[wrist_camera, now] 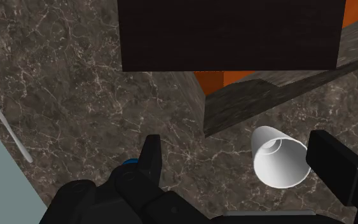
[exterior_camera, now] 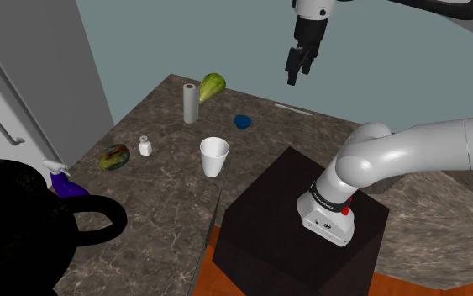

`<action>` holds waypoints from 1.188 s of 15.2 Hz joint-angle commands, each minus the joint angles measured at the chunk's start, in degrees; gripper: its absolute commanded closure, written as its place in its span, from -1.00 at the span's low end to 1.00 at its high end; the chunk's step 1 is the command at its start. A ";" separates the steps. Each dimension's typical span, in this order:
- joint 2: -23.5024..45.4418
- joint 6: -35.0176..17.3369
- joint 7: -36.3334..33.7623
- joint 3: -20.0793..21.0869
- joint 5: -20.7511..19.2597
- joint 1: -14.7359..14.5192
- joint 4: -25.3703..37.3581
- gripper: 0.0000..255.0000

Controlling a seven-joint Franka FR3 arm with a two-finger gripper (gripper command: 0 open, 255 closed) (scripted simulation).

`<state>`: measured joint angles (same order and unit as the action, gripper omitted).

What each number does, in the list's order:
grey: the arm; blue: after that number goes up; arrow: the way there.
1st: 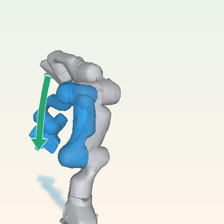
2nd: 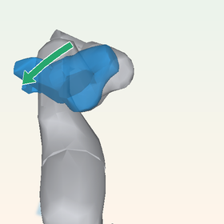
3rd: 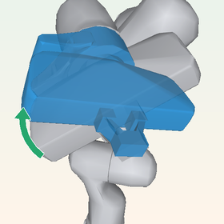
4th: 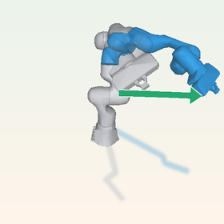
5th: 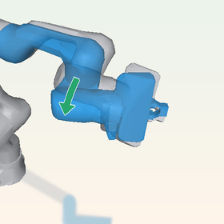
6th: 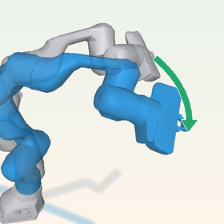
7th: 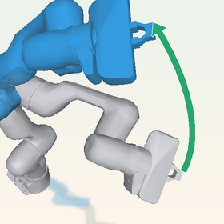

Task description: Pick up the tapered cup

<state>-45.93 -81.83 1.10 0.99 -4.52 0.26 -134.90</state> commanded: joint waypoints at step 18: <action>16.69 -35.60 -16.13 12.86 5.85 -3.26 -14.87 -1.00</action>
<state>-30.70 -114.59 -14.09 13.12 1.29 -2.95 -148.76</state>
